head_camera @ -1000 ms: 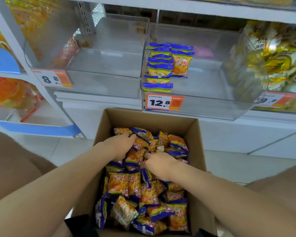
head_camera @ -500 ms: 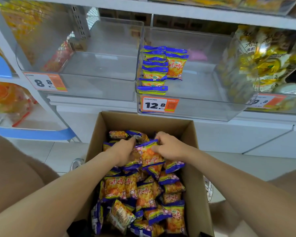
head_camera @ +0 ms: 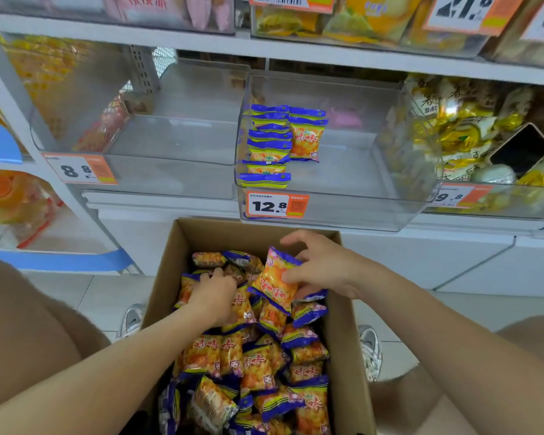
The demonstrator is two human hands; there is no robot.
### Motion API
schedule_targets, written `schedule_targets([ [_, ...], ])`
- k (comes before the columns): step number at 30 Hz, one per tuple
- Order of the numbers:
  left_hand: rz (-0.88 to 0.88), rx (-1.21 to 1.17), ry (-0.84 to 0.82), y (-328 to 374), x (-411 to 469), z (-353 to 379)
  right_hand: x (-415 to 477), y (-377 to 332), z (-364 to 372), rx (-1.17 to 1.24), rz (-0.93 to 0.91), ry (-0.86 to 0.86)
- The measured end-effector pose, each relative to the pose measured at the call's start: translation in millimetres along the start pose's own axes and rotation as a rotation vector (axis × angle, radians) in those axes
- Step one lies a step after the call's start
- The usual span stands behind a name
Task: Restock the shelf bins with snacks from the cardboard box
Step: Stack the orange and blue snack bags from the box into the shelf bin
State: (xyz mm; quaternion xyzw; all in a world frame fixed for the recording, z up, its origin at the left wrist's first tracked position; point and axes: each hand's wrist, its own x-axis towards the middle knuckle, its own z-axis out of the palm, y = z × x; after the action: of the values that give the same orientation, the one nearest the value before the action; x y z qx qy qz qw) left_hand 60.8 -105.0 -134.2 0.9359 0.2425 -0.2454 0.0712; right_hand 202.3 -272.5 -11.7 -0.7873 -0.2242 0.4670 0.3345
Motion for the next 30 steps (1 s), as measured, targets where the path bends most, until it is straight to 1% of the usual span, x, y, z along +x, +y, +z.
schedule_targets([
  [2, 0.01, -0.013, 0.03, -4, -1, 0, -11, -8, 0, 0.032, -0.048, -0.039],
  [3, 0.026, -0.061, 0.04, -7, -3, -2, -16, -13, 0, 0.042, -0.077, -0.036],
  [6, 0.061, -0.313, 0.037, -5, -13, -17, -26, -23, -3, 0.059, -0.161, 0.002],
  [8, 0.085, -0.42, 0.065, -2, -24, -36, -30, -27, -7, 0.069, -0.223, 0.043],
  [11, 0.161, -0.658, 0.167, 2, -51, -77, -34, -29, -12, 0.079, -0.303, 0.182],
  [13, 0.187, -0.788, 0.264, 2, -74, -109, -36, -31, -11, 0.216, -0.399, 0.294],
  [15, 0.222, -0.914, 0.34, 1, -91, -135, -37, -35, -9, 0.355, -0.489, 0.318],
  [17, 0.292, -1.053, 0.407, -2, -100, -155, -39, -39, -10, 0.362, -0.547, 0.3],
  [19, 0.308, -1.11, 0.498, -5, -101, -167, -42, -45, -12, 0.311, -0.576, 0.295],
  [22, 0.315, -1.144, 0.572, -4, -100, -175, -47, -52, -12, 0.292, -0.541, 0.261],
  [26, 0.342, -1.112, 0.618, 1, -96, -180, -48, -60, -10, 0.398, -0.547, 0.287],
  [28, 0.344, -1.113, 0.656, 2, -92, -184, -48, -67, -17, 0.439, -0.591, 0.304],
  [30, 0.331, -1.099, 0.695, 3, -90, -190, -47, -74, -32, 0.41, -0.689, 0.354],
])
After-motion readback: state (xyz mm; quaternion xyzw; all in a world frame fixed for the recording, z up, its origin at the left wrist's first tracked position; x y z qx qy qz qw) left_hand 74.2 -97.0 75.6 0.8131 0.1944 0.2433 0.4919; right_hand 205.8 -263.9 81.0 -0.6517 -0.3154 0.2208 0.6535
